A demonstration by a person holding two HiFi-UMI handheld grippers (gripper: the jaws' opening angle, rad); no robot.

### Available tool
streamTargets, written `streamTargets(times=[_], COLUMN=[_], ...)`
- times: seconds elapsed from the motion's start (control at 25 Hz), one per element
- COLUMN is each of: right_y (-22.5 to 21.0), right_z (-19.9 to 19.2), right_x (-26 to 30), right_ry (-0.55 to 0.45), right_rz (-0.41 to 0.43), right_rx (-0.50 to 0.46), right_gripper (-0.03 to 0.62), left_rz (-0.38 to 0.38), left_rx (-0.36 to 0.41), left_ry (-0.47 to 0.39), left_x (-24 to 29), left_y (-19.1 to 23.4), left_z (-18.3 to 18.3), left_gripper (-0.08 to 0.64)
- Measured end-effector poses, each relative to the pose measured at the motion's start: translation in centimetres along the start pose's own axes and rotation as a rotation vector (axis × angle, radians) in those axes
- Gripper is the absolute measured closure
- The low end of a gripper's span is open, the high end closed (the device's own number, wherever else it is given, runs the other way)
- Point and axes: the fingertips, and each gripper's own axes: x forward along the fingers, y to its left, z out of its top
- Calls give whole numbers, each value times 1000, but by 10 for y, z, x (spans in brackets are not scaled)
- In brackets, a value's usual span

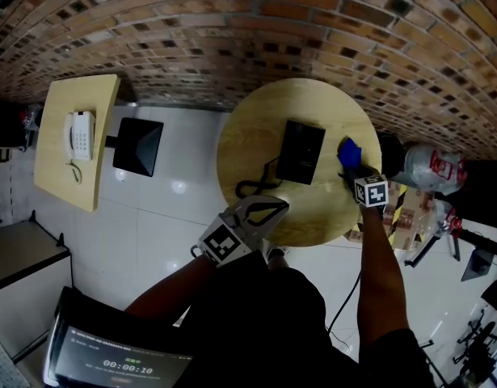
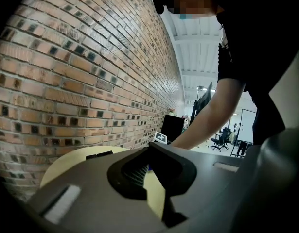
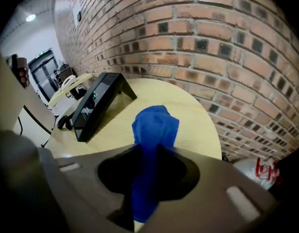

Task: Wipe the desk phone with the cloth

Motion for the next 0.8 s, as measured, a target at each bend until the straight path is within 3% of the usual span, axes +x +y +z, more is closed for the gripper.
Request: streamTargets(times=[0.36,0.48,0.64,0.8], right_y=[-6,-16,-27,-30], right_z=[-10,-14,-16,-5], right_x=[15,14,12,0], right_ry=[10,1,6,-44], right_rz=[12,-11,-33,-53], right_rx=[137,188,216,174], right_gripper=[490,397,325,315], left_rz=[-5,-7,-15,-18], left_rx=[-5,-15,-6,-7], left_ry=[9,10,14,12], left_x=[-4,-4,-6,-6], left_y=[8,9,9,5], left_z=[-4,-5,-6,-6], left_gripper=[569,569,569,568])
